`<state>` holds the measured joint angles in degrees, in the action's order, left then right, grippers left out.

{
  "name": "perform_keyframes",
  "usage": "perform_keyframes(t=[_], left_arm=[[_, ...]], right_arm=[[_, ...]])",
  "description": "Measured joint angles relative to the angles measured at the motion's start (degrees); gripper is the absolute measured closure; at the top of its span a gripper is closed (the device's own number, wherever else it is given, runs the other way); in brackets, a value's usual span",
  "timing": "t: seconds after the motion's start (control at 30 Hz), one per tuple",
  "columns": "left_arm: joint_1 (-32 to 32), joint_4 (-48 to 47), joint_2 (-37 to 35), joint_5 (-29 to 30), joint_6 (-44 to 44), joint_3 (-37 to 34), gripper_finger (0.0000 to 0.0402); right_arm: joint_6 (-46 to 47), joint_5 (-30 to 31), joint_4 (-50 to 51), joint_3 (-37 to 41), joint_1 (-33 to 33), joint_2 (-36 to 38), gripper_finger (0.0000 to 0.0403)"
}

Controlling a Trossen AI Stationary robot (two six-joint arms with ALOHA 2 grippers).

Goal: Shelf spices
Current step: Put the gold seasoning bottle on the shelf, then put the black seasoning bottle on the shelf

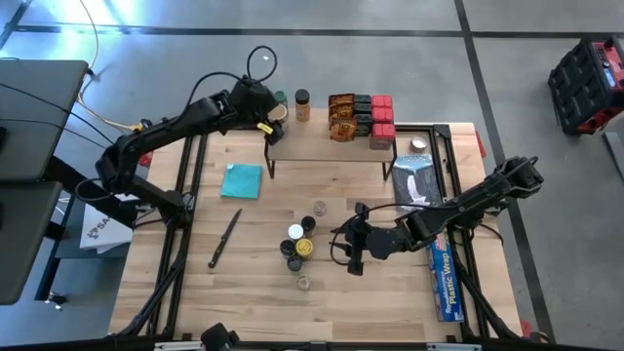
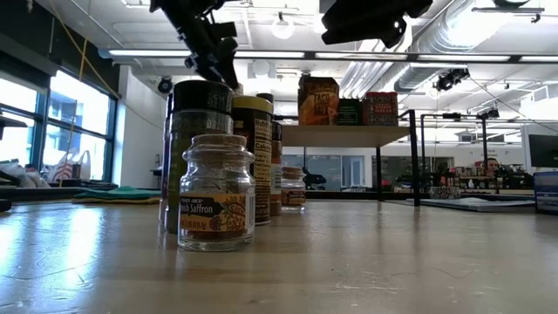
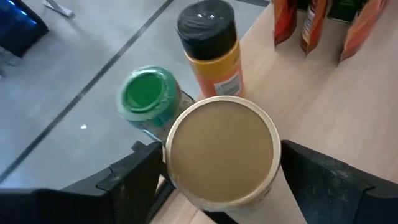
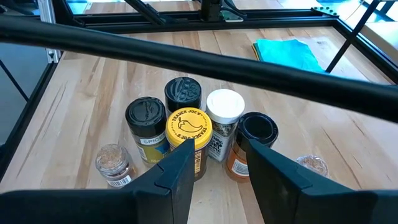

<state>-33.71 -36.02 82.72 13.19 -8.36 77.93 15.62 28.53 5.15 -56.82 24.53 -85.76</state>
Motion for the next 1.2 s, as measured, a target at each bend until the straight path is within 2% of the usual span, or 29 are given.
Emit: perform_keyframes(t=[0.33,0.6,0.83,1.0,1.1,1.2], left_arm=[[1.4,0.1,-4.9,1.5,-0.7,0.0,0.0085],[8.0,-2.0,-11.3,4.3,0.9,0.0,0.0085],[21.1,-8.7,-14.6,4.5,9.8,0.0,0.0085],[34.4,-12.0,-13.3,11.1,16.6,-0.6,0.0085],[42.2,-10.9,-12.1,15.6,20.7,-3.3,0.0085],[48.5,-10.5,-11.1,17.0,25.9,-6.8,0.0085]], right_arm=[[0.0,0.0,0.0,0.0,0.0,0.0,0.0263],[0.9,-0.1,0.0,0.0,0.0,0.0,0.0263],[0.9,-0.7,0.0,0.0,0.0,0.0,0.0263],[1.3,-0.8,-0.2,0.0,0.0,0.0,0.0263],[1.9,-0.8,-0.2,0.0,0.0,0.0,0.0263],[2.3,-0.8,-0.2,0.0,0.0,0.0,0.0263]])
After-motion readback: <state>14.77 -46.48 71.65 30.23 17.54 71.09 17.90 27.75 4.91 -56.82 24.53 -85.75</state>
